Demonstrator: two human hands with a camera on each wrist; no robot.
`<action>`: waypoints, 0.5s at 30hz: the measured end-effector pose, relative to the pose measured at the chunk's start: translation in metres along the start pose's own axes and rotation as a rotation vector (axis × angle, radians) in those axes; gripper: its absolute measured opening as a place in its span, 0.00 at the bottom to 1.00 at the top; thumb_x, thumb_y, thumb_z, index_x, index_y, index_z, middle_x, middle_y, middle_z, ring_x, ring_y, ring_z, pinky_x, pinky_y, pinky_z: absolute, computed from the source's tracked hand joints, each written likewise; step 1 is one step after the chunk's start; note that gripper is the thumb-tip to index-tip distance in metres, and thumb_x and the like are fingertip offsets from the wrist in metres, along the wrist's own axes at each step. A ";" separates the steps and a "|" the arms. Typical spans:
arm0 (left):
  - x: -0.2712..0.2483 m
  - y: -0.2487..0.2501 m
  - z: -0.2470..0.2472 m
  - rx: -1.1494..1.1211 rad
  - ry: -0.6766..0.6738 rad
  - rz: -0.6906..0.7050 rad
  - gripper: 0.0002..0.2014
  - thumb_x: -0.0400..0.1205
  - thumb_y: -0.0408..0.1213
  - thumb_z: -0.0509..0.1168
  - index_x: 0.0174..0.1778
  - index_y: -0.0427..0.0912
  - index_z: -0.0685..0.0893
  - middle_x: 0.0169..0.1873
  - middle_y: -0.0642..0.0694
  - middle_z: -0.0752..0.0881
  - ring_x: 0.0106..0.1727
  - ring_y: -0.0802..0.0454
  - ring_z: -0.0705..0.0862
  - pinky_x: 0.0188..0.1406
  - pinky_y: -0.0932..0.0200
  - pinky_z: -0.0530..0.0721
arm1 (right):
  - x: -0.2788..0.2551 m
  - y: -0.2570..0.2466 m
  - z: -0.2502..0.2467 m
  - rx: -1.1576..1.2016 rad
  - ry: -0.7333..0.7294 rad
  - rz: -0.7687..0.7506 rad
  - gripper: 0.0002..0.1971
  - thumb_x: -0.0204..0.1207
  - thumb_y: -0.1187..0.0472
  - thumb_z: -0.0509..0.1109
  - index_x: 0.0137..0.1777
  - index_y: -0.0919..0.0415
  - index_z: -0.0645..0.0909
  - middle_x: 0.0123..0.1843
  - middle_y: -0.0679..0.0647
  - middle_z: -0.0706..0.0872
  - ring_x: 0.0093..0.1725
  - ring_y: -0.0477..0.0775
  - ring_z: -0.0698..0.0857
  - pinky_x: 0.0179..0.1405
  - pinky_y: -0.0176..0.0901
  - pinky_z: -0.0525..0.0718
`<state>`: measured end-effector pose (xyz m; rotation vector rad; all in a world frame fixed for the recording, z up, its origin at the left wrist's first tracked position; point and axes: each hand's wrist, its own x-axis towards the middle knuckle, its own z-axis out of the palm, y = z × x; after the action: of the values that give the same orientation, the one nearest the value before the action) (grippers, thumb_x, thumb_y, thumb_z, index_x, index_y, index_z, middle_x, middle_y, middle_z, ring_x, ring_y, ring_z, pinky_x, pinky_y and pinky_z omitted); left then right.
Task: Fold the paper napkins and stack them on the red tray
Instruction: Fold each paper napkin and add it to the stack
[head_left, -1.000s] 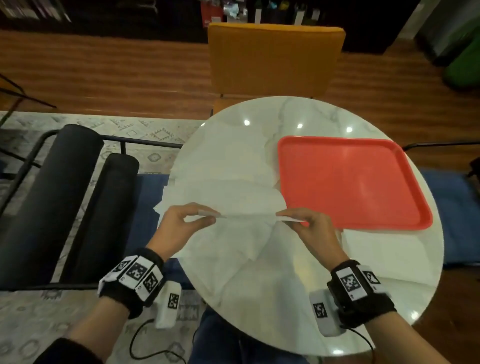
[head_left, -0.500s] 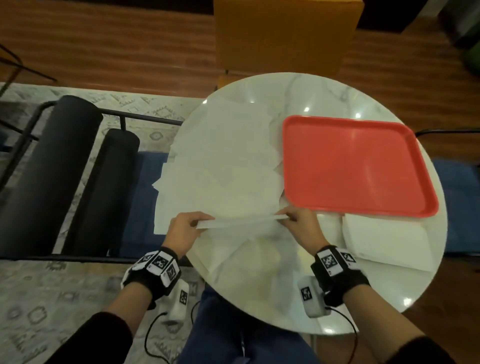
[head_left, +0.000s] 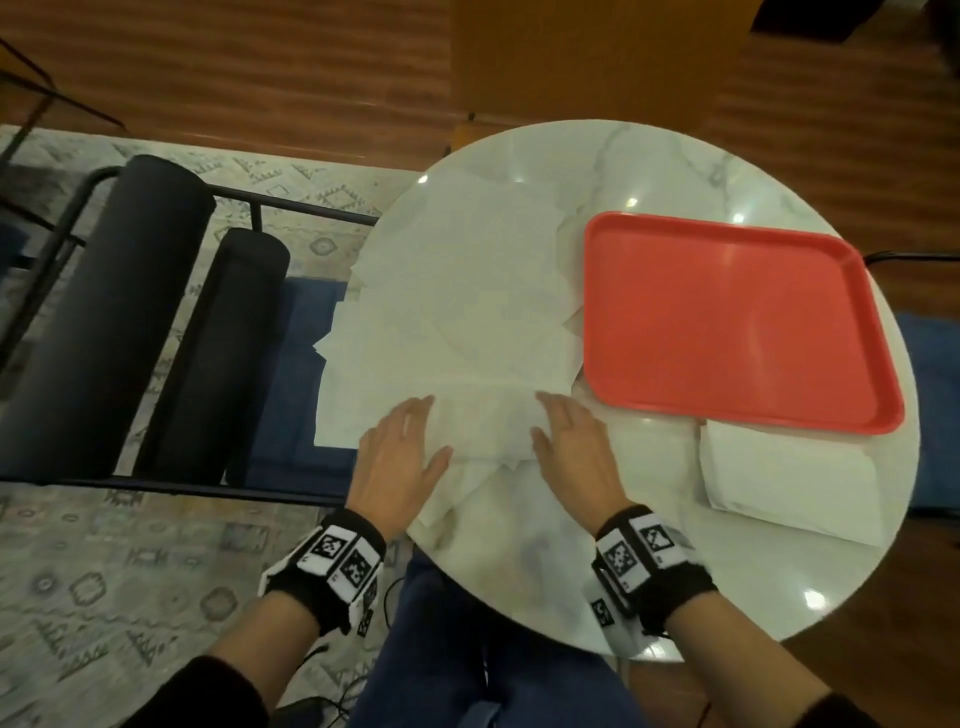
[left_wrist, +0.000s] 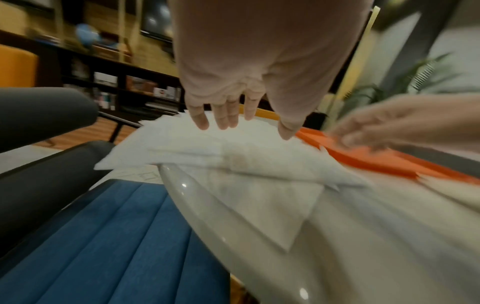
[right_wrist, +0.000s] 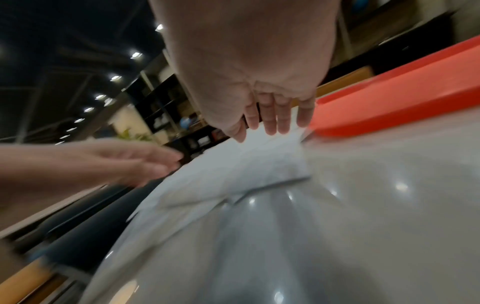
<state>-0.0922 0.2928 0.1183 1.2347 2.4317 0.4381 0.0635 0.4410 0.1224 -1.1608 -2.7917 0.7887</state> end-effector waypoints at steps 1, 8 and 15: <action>-0.002 0.003 0.009 0.084 -0.062 0.072 0.32 0.82 0.55 0.52 0.79 0.40 0.65 0.77 0.40 0.70 0.76 0.43 0.71 0.69 0.41 0.71 | -0.003 -0.011 0.010 -0.033 -0.109 -0.068 0.25 0.85 0.59 0.57 0.81 0.62 0.60 0.81 0.61 0.65 0.80 0.60 0.64 0.77 0.57 0.62; -0.006 -0.017 0.048 0.289 -0.308 0.052 0.40 0.83 0.65 0.35 0.81 0.39 0.59 0.80 0.42 0.64 0.80 0.45 0.61 0.65 0.26 0.69 | -0.020 -0.010 0.061 -0.222 -0.379 -0.279 0.30 0.83 0.42 0.33 0.83 0.49 0.37 0.82 0.41 0.32 0.80 0.44 0.31 0.81 0.57 0.33; -0.003 -0.021 0.053 0.240 -0.283 0.076 0.43 0.71 0.74 0.20 0.78 0.51 0.28 0.80 0.51 0.32 0.81 0.50 0.35 0.75 0.32 0.39 | -0.037 0.048 0.035 -0.240 -0.311 -0.147 0.31 0.76 0.39 0.27 0.80 0.42 0.33 0.81 0.36 0.32 0.80 0.40 0.32 0.80 0.55 0.32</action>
<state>-0.0809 0.2838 0.0632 1.3851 2.2467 -0.0129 0.1151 0.4292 0.0764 -0.9101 -3.2597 0.6893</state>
